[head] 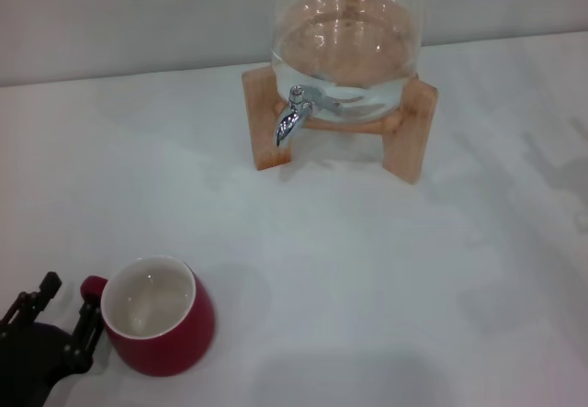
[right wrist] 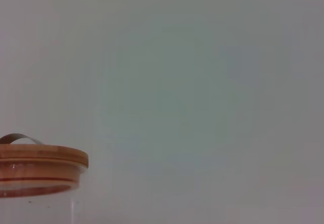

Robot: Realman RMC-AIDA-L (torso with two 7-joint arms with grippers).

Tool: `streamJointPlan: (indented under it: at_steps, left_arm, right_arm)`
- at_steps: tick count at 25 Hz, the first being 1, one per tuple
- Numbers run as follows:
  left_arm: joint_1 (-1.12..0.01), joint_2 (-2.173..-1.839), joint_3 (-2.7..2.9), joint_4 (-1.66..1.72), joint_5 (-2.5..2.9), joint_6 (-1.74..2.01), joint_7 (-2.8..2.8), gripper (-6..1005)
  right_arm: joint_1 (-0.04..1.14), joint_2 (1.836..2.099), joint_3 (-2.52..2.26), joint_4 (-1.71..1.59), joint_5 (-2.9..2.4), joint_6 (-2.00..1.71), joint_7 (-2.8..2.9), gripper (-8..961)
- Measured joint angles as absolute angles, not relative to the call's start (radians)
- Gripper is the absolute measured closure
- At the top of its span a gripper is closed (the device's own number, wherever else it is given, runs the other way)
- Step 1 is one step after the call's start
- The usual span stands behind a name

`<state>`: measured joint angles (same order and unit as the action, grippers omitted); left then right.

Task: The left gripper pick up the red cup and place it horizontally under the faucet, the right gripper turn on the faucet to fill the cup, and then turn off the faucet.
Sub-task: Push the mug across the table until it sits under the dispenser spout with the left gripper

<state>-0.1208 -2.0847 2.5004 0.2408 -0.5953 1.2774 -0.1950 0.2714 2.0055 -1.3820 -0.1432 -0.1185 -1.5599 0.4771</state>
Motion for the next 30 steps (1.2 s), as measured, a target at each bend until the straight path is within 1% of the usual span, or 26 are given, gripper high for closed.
streamJointPlan:
  at_steps: [3,7,17,30]
  left_arm:
    - [-0.130,-2.085,2.500,0.241,-0.595,1.260,-0.206,266]
    - [-0.137,-2.085,2.500,0.241,-0.594,1.253,-0.211,481]
    - [-0.145,-2.085,2.500,0.241,-0.572,1.250,-0.210,869]
    - [-0.168,-2.083,2.499,0.239,-0.567,1.250,-0.211,869]
  right_arm:
    - [0.273,2.005,-1.382,-0.143,-0.117,-1.560,0.477,93]
    - [0.274,2.005,-1.381,-0.144,-0.116,-1.560,0.477,93]
    - [0.279,2.005,-1.381,-0.157,-0.117,-1.557,0.477,93]
    - [0.282,2.005,-1.381,-0.158,-0.119,-1.552,0.477,94]
